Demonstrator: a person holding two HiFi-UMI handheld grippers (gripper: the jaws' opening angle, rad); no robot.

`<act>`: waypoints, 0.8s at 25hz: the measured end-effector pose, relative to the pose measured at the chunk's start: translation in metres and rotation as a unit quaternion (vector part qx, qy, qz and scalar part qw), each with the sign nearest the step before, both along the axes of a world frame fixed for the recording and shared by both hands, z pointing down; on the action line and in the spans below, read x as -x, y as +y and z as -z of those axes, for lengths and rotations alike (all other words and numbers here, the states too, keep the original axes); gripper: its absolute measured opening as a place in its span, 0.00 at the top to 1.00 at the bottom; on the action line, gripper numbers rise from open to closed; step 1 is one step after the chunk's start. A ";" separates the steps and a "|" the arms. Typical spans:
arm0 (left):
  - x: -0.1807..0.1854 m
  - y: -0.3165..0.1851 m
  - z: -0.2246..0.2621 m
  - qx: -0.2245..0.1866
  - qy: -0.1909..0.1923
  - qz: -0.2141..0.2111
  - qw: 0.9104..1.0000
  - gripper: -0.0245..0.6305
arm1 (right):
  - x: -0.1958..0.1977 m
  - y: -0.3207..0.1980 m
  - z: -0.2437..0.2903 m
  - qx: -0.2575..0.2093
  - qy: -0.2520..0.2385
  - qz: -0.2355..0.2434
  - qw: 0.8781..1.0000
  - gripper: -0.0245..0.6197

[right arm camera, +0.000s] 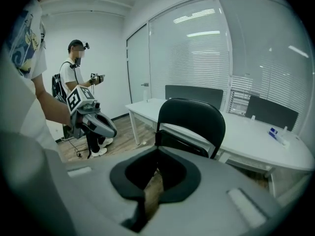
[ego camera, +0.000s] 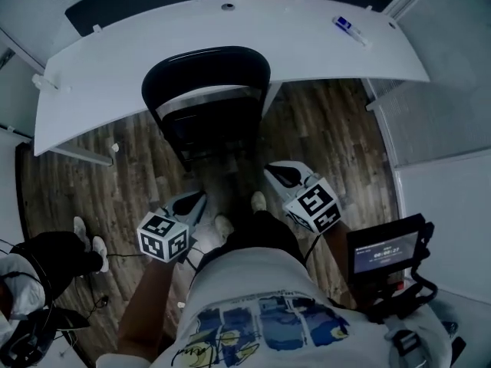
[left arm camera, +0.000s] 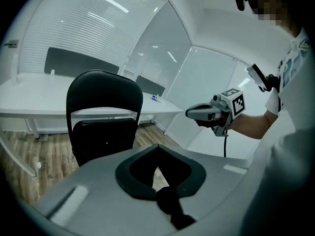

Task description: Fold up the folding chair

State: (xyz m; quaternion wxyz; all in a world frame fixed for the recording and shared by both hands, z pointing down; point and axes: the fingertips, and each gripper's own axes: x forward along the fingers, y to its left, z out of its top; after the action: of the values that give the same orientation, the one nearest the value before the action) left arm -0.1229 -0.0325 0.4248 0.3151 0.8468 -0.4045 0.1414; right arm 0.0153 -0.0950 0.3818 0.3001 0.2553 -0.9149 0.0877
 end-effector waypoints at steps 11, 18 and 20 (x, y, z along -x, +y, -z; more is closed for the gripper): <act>-0.019 0.039 0.032 -0.042 -0.021 -0.021 0.999 0.96 | -0.012 0.061 0.010 -0.002 -0.006 0.012 1.000 0.96; -0.035 0.109 0.063 -0.066 -0.029 -0.009 0.997 0.96 | -0.030 0.137 0.033 -0.022 -0.025 0.015 0.999 0.96; -0.034 0.115 0.064 -0.062 -0.031 -0.011 0.998 0.96 | -0.028 0.144 0.036 -0.017 -0.032 0.015 0.999 0.96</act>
State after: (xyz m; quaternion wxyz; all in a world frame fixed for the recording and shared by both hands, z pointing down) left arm -0.0886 0.0821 0.3611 0.2475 0.8645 -0.4128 0.1451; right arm 0.0433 0.0495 0.3458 0.2679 0.2437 -0.9290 0.0759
